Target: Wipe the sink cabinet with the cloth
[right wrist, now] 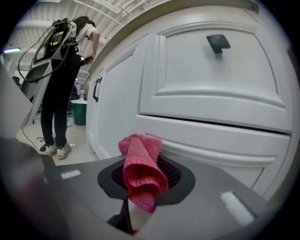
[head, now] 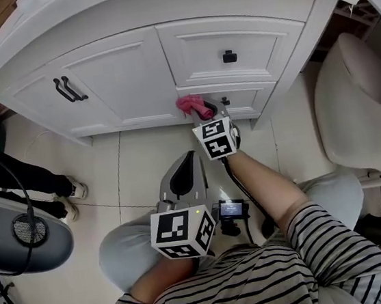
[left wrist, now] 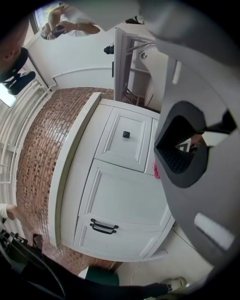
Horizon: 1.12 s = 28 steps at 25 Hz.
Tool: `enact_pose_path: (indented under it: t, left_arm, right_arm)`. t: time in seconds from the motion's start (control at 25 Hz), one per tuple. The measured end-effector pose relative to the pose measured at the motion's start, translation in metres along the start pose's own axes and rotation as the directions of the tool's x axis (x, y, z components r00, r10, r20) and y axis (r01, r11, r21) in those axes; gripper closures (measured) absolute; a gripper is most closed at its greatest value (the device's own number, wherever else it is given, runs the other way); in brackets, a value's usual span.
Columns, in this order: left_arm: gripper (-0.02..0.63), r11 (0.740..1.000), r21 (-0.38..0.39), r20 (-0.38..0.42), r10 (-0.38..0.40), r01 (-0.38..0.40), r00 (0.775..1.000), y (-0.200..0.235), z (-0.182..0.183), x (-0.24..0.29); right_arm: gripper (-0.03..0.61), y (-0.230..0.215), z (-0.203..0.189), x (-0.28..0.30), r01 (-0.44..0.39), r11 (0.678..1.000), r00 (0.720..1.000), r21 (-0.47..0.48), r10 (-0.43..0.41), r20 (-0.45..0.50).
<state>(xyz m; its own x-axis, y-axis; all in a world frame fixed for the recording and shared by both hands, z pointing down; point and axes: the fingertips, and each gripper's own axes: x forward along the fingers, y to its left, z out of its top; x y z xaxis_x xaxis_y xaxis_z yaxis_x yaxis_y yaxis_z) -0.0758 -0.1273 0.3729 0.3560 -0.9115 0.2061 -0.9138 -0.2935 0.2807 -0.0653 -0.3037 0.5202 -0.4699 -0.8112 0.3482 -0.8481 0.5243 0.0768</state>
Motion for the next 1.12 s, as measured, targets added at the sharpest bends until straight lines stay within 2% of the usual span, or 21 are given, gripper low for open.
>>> enact_pose_path:
  t: [0.08, 0.16, 0.28, 0.44, 0.72, 0.84, 1.0, 1.12]
  left_arm:
    - [0.621, 1.0, -0.007, -0.005, 0.004, -0.004, 1.0, 0.004, -0.001, 0.001]
    - [0.62, 1.0, -0.016, -0.01, 0.002, -0.002, 1.0, 0.006, -0.003, 0.003]
    - [0.62, 1.0, -0.017, -0.018, -0.008, 0.007, 1.0, 0.002, -0.005, 0.007]
    - [0.62, 1.0, -0.007, -0.031, -0.018, 0.018, 0.999, -0.005, -0.01, 0.012]
    - [0.62, 1.0, 0.018, -0.043, -0.018, 0.019, 0.999, -0.013, -0.015, 0.016]
    - [0.62, 1.0, 0.021, -0.042, -0.01, 0.011, 0.999, -0.011, -0.016, 0.015]
    - [0.62, 1.0, 0.021, -0.043, -0.01, 0.011, 0.999, -0.011, -0.015, 0.013]
    - [0.62, 1.0, 0.013, -0.037, -0.013, 0.014, 0.999, -0.011, -0.013, 0.01]
  right_arm:
    - [0.48, -0.007, -0.001, 0.003, 0.002, 0.999, 1.0, -0.039, -0.002, -0.008]
    - [0.485, -0.02, -0.006, -0.003, 0.038, 0.998, 0.999, -0.048, -0.039, -0.016]
    - [0.486, -0.056, -0.018, -0.022, 0.118, 0.992, 0.992, 0.035, -0.117, -0.036]
    - [0.485, -0.085, -0.022, -0.048, 0.155, 0.982, 0.988, 0.108, -0.154, -0.017]
    - [0.483, -0.12, -0.031, -0.067, 0.222, 0.963, 0.975, 0.149, -0.223, -0.01]
    - [0.485, -0.142, -0.041, -0.079, 0.288, 0.94, 0.957, 0.182, -0.288, -0.028]
    - [0.486, -0.181, -0.064, -0.105, 0.407, 0.886, 0.914, 0.222, -0.393, -0.104]
    - [0.488, -0.184, -0.069, -0.125, 0.464, 0.844, 0.886, 0.269, -0.446, -0.127]
